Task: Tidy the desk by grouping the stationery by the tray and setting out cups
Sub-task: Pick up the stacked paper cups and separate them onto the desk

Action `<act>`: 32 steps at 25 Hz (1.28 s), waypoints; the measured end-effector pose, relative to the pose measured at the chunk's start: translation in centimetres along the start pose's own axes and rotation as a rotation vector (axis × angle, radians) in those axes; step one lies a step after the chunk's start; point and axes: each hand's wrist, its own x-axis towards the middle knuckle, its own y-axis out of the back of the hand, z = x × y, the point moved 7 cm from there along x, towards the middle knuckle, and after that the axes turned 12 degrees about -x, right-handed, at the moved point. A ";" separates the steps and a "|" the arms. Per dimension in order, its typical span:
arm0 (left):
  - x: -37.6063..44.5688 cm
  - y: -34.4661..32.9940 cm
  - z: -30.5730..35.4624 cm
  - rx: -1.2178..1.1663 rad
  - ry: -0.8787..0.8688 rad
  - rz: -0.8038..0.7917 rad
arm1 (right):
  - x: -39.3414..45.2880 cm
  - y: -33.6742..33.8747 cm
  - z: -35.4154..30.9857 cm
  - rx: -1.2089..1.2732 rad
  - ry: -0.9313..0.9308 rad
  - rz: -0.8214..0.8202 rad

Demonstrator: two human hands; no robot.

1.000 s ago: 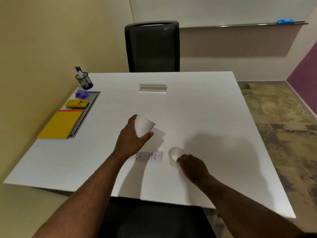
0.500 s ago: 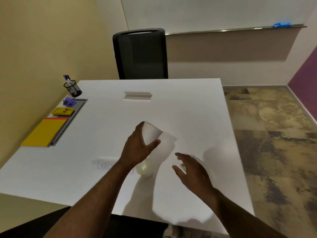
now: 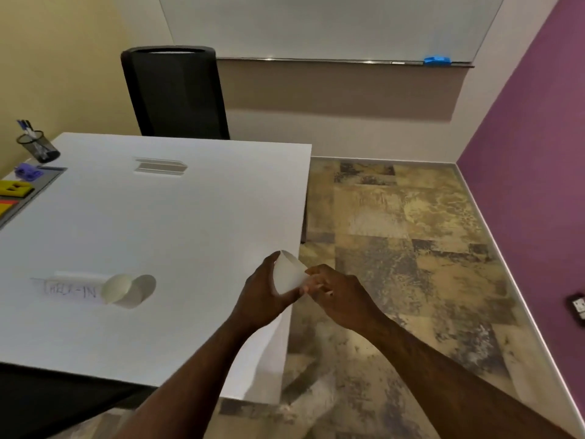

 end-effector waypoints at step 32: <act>25.1 7.6 -20.4 0.190 1.314 0.183 | 56.8 -5.2 -8.2 -0.310 0.574 -0.354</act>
